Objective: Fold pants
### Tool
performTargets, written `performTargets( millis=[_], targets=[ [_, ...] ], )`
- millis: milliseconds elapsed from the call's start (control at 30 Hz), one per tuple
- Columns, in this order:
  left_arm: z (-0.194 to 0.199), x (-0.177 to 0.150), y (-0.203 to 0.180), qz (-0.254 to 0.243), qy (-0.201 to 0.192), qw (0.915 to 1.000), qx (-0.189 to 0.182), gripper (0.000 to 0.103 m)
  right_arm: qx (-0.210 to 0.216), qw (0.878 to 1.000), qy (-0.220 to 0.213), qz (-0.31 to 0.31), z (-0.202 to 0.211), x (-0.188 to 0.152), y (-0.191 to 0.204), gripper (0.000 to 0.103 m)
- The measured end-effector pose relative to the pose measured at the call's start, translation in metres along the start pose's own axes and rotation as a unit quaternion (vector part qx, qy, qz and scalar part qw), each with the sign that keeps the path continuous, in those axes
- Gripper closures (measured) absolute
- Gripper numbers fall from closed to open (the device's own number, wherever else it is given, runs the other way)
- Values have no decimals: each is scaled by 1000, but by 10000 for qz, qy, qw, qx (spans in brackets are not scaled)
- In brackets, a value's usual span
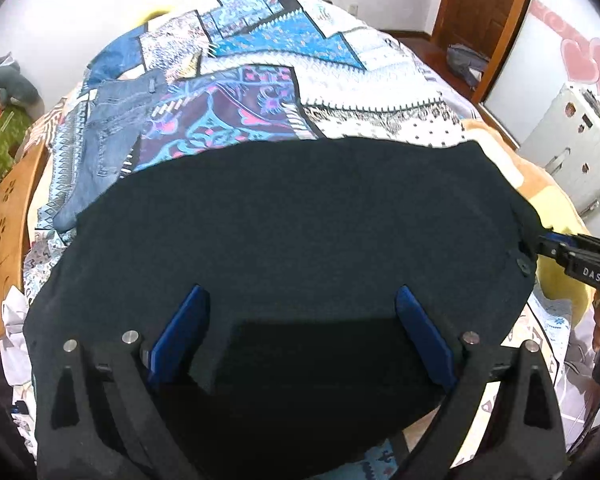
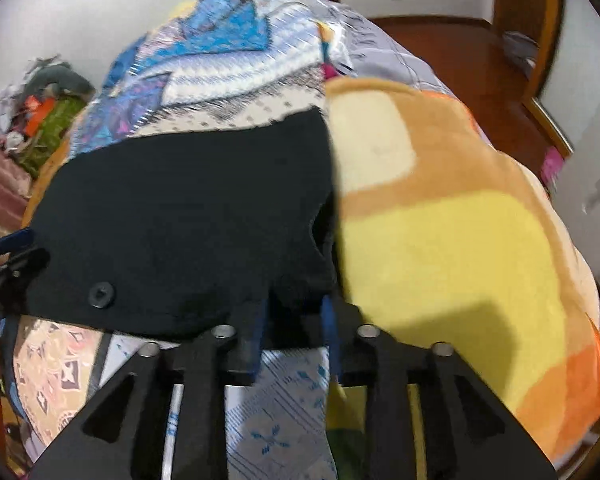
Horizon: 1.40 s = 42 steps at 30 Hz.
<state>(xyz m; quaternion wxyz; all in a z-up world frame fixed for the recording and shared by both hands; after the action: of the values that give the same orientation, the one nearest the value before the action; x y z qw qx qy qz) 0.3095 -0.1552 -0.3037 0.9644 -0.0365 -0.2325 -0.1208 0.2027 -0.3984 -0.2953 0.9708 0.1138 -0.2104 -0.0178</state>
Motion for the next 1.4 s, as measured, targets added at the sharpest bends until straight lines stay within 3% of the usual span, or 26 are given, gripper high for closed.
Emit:
performTargets(
  millis=[133,200,433,700,833,1033,1133,1233,1400],
  targets=[
    [19,4,18,179,-276,9995,-37,6,-200,9991,-358,145,27,9,6,56],
    [31,7,34,275,-443,9986,74,6,-184,9980,-542,254,40,14,16,53],
    [81,8,127,822,-978,9909,427,6,104,9896,-1032,993,71,39,96,50],
    [103,-22,252,1477,-1071,9778,1028,4,709,9726,-1342,1761,68,79,211,47],
    [94,-50,317,1944,-851,9695,1226,4,895,9662,-1142,2133,44,90,257,47],
    [54,-94,377,2472,-281,9608,1224,4,992,9549,-771,2690,0,100,316,47],
    [29,-114,395,2642,59,9573,1173,4,1074,9476,-559,2956,-21,100,345,47],
    [5,-127,401,2774,325,9562,873,4,1089,9388,-330,3252,-44,100,371,47],
    [-20,-127,391,2699,547,9601,490,4,1151,9230,7,3671,-82,103,410,47]
  ],
)
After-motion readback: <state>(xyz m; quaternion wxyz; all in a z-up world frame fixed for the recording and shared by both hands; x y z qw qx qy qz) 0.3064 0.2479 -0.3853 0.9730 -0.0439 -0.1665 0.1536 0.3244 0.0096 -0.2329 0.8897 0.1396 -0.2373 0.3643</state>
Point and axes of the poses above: each gripper's, at about its wrist camera, not at the fingertips, and z roughly against the way its jaws point, y to its left, x to its top, the point moved 9 cm from there along -z, roughly the way its jaws point, and after that the axes turned 2 degrees about z, right-handed, at the moved point
